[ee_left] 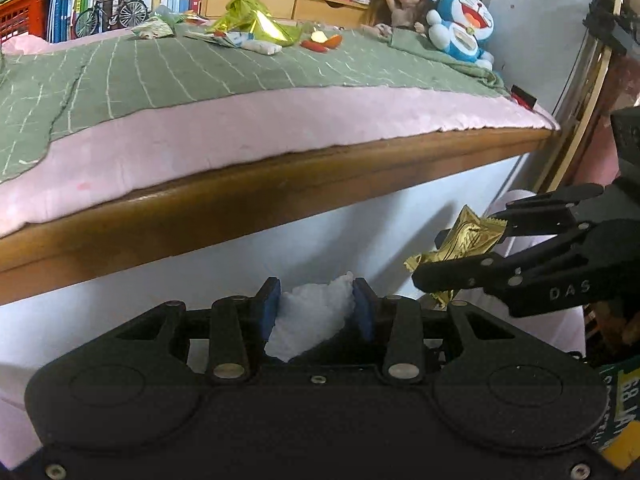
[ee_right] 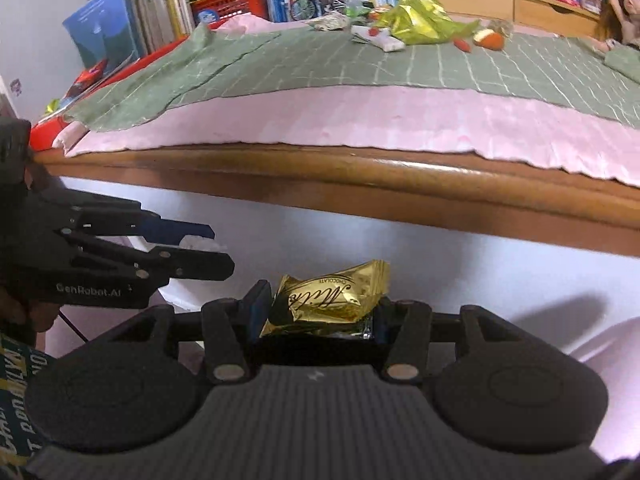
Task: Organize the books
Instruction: 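Lower both items below the bed edge and open both tools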
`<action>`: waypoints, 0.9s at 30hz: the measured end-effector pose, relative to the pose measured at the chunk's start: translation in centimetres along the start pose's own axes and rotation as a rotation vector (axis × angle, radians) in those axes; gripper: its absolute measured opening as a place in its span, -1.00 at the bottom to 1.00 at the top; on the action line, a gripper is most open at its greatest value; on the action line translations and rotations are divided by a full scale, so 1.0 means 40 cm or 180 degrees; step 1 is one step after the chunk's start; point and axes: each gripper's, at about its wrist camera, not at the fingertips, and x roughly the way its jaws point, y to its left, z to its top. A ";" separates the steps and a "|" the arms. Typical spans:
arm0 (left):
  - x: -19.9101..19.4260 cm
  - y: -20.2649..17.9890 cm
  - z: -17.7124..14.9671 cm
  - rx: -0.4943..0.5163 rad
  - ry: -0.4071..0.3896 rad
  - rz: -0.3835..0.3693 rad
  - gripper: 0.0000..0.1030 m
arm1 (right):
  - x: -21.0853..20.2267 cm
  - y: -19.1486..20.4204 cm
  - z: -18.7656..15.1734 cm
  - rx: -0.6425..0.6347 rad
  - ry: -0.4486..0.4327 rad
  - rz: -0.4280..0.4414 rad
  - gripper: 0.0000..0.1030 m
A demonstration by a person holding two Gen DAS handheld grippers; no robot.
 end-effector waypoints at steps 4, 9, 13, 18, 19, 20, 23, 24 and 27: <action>0.013 -0.004 -0.001 -0.0035 0.0025 -0.0014 -0.27 | 0.000 0.001 -0.001 0.0025 0.0000 0.0000 0.14; 0.026 -0.003 0.005 -0.0085 -0.0012 0.0035 0.04 | 0.003 0.006 0.000 -0.0016 0.0014 -0.0037 0.15; 0.024 0.000 0.007 -0.0106 -0.0079 0.0072 0.49 | 0.003 0.000 0.002 0.0015 0.0013 -0.0051 0.19; 0.021 0.011 0.008 -0.0191 -0.0081 0.0114 0.97 | 0.004 -0.002 0.003 -0.0003 0.0017 -0.0090 0.23; 0.020 0.014 0.008 -0.0209 -0.0071 0.0126 0.98 | 0.005 -0.002 0.003 -0.0003 0.0018 -0.0092 0.23; 0.020 0.018 0.009 -0.0228 -0.0052 0.0128 0.99 | 0.006 -0.001 0.004 -0.0001 0.0019 -0.0092 0.23; 0.017 0.031 0.007 -0.0312 -0.0029 0.0136 0.99 | 0.009 0.000 0.004 0.0009 0.0020 -0.0070 0.23; 0.017 0.035 0.007 -0.0347 -0.0026 0.0148 0.99 | 0.010 0.001 0.004 0.0004 0.0024 -0.0060 0.23; 0.015 0.044 0.006 -0.0413 -0.0041 0.0210 0.99 | 0.014 0.005 0.007 -0.0023 0.0033 -0.0064 0.23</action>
